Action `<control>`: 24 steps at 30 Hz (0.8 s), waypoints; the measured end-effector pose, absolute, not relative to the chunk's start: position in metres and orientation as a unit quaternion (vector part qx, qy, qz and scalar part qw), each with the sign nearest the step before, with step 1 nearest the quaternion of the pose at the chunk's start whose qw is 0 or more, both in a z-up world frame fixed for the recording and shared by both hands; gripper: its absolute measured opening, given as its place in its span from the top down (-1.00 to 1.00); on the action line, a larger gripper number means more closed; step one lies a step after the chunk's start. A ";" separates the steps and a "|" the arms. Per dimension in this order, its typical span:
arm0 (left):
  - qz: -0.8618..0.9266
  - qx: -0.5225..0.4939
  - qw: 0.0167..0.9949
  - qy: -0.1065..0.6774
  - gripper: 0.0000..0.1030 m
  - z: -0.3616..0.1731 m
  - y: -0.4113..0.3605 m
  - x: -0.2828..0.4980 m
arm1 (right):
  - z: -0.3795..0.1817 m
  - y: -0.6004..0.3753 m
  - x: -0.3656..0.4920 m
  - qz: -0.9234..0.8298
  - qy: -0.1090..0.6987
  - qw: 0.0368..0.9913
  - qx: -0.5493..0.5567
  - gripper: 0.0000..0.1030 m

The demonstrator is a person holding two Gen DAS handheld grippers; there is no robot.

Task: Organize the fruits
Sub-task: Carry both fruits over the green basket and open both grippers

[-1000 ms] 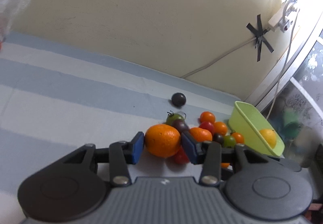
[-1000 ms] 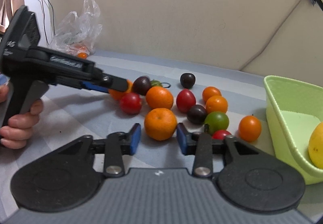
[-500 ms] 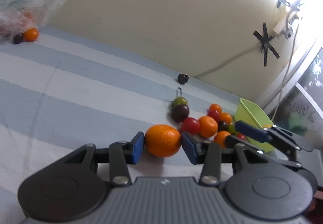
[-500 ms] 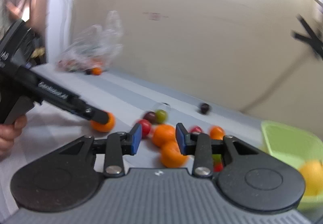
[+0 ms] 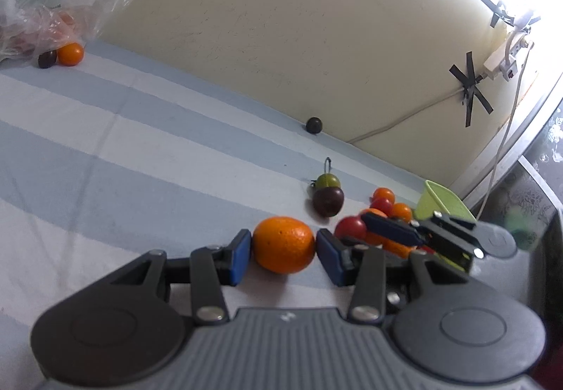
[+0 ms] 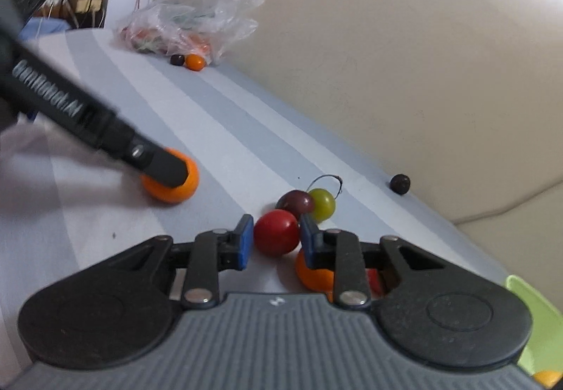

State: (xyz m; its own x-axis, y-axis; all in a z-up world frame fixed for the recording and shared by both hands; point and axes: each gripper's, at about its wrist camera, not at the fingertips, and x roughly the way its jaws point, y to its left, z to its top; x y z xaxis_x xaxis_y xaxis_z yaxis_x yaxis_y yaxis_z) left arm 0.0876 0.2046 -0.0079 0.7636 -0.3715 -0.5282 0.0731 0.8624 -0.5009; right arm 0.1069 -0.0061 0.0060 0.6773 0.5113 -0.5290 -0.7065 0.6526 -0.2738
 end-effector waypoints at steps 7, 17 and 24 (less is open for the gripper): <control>-0.148 -0.211 0.915 0.312 0.20 0.019 0.173 0.084 | 0.026 -0.054 0.072 0.319 0.145 0.919 -0.182 0.41; -0.276 -0.148 0.900 0.304 0.20 0.061 0.020 0.154 | 0.042 -0.190 0.057 0.169 0.123 0.972 -0.111 0.40; -0.294 -0.106 0.881 0.354 0.19 0.042 -0.067 0.210 | 0.016 -0.233 0.075 0.143 0.168 0.973 -0.063 0.40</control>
State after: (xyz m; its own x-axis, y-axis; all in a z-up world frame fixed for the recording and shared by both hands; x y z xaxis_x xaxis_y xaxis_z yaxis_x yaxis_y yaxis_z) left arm 0.2103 -0.0673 0.0415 0.5758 -0.5935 -0.5623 0.4430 0.8045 -0.3956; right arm 0.0754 -0.2335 0.0163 0.9029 0.2566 -0.3449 -0.2987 0.9515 -0.0742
